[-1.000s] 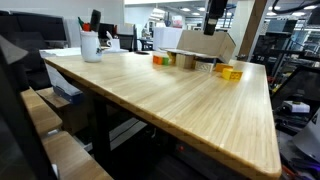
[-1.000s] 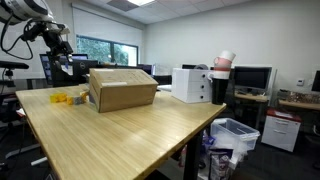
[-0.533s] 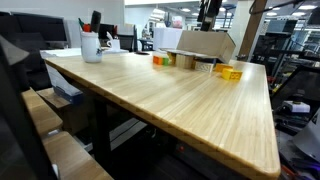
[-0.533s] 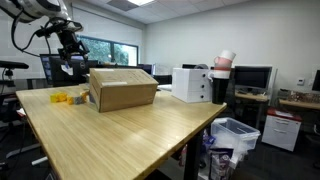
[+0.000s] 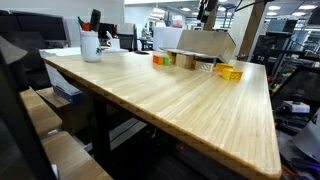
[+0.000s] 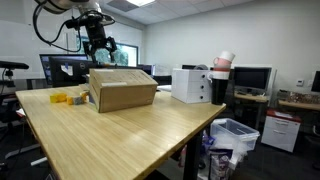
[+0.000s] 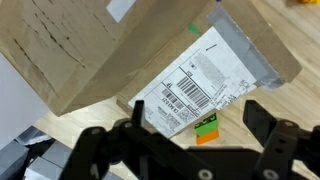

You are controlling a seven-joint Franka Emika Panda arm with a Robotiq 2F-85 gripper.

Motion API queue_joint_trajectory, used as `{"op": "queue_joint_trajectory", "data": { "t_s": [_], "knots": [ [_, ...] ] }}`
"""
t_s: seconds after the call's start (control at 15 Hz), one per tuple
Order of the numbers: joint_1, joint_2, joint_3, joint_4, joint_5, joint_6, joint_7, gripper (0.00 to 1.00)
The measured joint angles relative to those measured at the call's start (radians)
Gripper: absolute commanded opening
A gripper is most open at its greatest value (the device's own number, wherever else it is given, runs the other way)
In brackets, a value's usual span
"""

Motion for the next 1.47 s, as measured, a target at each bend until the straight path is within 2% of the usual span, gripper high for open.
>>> {"op": "queue_joint_trajectory", "data": {
  "t_s": [0.13, 0.33, 0.53, 0.8, 1.07, 1.47],
  "knots": [
    [-0.01, 0.002, 0.028, -0.002, 0.001, 0.0, 0.0, 1.0],
    [-0.069, 0.001, 0.16, -0.043, -0.032, 0.003, 0.056, 1.0],
    [-0.074, -0.002, 0.312, -0.105, -0.086, 0.013, 0.202, 1.0],
    [-0.075, 0.003, 0.435, -0.138, -0.153, 0.014, 0.366, 1.0],
    [-0.097, 0.007, 0.467, -0.139, -0.217, 0.017, 0.478, 1.0],
    [-0.15, 0.037, 0.474, -0.142, -0.293, 0.018, 0.586, 1.0]
  ]
}}
